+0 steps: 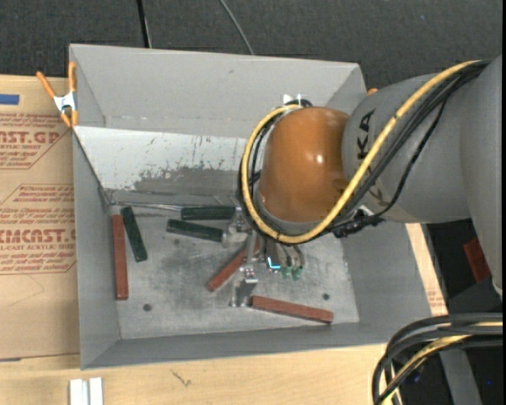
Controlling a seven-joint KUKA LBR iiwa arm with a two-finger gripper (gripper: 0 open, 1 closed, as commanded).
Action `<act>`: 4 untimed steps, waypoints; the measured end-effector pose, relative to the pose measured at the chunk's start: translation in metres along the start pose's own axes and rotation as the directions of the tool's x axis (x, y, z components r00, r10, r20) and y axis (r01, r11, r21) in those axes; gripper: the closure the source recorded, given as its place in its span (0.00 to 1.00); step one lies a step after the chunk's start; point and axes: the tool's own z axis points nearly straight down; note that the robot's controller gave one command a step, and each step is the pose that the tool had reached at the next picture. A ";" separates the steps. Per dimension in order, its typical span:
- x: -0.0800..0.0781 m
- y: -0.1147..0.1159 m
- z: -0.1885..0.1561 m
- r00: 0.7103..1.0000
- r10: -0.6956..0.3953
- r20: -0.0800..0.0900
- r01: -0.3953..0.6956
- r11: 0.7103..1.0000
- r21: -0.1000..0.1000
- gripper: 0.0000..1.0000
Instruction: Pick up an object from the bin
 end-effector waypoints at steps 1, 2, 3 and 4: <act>-0.002 -0.001 -0.004 1.000 0.002 0.008 -0.002 1.000 -0.001 0.00; -0.026 -0.012 0.043 0.992 -0.125 0.012 0.125 0.992 0.001 0.00; -0.049 -0.015 0.089 0.966 -0.257 0.018 0.257 0.966 0.000 0.00; -0.042 -0.017 0.065 0.971 -0.238 0.010 0.238 0.971 0.001 0.00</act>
Offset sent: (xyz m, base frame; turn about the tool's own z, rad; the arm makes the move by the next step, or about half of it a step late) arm 0.0490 -0.0249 -0.0966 -0.2549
